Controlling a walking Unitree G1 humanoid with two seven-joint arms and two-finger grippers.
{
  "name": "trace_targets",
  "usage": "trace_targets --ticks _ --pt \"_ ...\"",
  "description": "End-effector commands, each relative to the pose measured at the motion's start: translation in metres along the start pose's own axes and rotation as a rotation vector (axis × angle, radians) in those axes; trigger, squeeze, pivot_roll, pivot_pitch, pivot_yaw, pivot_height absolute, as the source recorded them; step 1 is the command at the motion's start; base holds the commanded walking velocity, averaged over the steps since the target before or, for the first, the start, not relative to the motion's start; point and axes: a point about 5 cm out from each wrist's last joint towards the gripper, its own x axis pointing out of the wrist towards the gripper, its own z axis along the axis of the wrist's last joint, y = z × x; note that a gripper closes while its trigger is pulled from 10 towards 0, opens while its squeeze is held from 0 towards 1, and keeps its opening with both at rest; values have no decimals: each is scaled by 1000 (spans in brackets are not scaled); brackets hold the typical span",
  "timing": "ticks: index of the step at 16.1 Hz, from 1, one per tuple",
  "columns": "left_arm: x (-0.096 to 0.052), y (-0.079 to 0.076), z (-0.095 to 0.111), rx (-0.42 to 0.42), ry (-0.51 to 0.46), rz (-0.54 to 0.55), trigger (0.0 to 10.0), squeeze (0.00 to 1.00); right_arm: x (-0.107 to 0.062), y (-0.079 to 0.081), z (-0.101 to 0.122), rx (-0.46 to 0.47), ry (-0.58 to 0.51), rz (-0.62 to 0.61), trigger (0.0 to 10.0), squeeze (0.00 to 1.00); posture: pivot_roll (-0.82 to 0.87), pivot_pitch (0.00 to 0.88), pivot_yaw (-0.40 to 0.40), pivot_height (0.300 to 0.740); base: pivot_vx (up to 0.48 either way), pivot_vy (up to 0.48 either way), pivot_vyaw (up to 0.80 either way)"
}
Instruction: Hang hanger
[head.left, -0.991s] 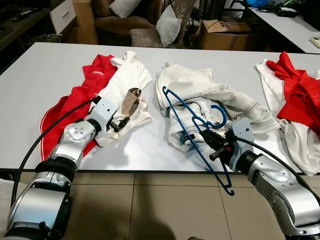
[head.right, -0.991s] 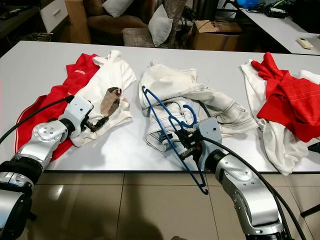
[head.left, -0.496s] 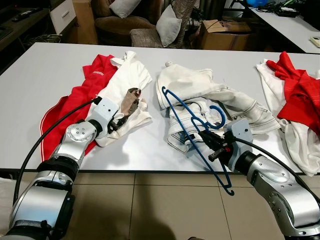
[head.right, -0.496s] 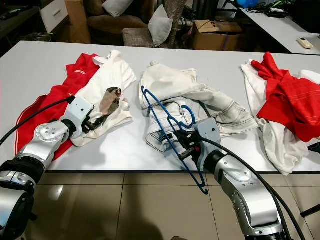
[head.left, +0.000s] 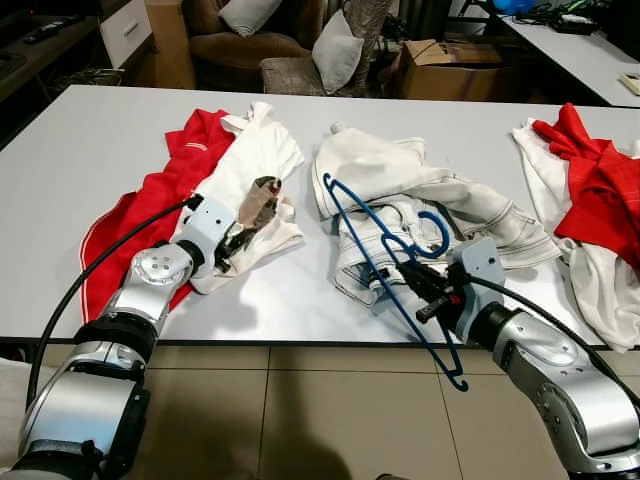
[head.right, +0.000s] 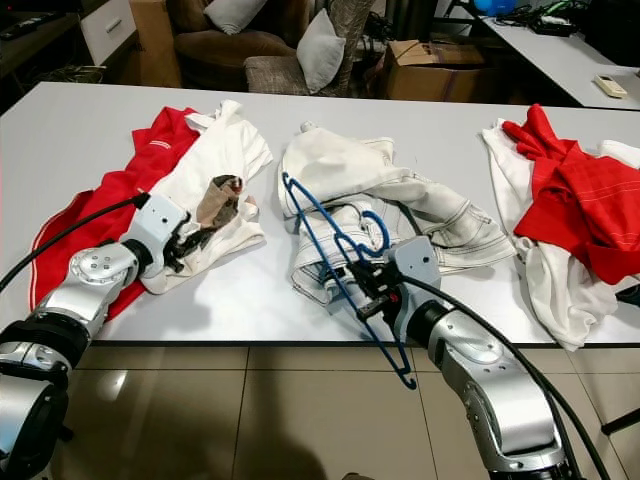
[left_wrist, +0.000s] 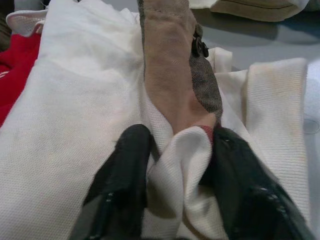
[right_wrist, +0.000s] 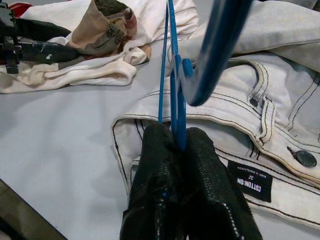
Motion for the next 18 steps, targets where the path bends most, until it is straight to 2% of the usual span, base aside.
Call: trace_targets --ticks 1,5,7,10,13,15,16,17,18 --pt "1 2 2 -8 -4 12 0 0 2 2 -2 -1 19 2 10000 0 -79 0 10 740 0 0 0" --pt "-1 8 5 -51 -52 59 0 0 4 4 -1 3 5 6 10000 0 -77 0 18 740 0 0 0" --pt "-4 15 20 -97 -176 63 0 0 5 5 1 33 -27 -7 10000 0 -69 0 18 740 0 0 0" --pt "-6 25 38 -142 -277 81 0 0 6 6 -4 26 -10 -2 10000 0 -56 0 10 740 0 0 0" --pt "-12 41 66 -211 -420 95 0 0 7 4 1 28 -30 -4 10000 0 -50 0 3 740 0 0 0" --pt "-11 38 64 -166 -387 68 0 0 7 2 0 25 -28 -4 10000 0 -48 0 -2 740 0 0 0" --pt "-6 27 51 -109 -303 26 0 0 7 2 0 21 -27 0 10000 0 -48 0 -2 740 0 0 0" --pt "-3 19 45 -111 -274 -7 10000 0 7 3 0 21 -28 2 10000 0 -51 0 -2 740 0 0 0" --pt "0 12 41 -135 -258 -18 10000 451 8 4 0 20 -29 3 10000 0 -51 0 -2 740 0 0 0"
